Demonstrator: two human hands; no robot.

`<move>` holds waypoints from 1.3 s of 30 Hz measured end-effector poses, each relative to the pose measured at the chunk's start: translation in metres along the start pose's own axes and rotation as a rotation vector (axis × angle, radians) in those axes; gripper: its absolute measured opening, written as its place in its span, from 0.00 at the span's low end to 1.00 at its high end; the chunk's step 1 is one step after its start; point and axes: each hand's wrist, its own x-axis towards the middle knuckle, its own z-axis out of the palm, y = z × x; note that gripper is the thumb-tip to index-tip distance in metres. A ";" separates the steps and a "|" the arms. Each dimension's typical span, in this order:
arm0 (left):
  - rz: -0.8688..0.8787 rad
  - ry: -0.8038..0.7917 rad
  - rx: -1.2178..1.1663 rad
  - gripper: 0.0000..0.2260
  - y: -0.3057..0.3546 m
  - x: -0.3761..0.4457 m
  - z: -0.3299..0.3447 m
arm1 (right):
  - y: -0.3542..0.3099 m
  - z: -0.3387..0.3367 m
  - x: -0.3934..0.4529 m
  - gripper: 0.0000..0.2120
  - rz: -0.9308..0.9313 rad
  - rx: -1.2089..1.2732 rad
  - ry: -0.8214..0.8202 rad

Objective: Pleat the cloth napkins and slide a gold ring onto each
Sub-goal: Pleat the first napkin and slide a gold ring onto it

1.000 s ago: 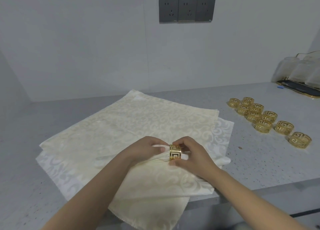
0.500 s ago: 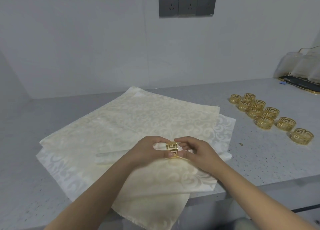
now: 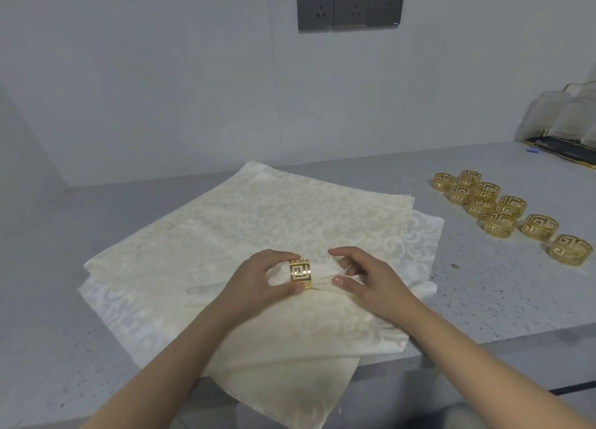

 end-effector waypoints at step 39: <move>-0.363 0.183 -0.087 0.10 0.019 -0.005 -0.013 | -0.032 0.015 0.018 0.10 0.323 0.055 0.149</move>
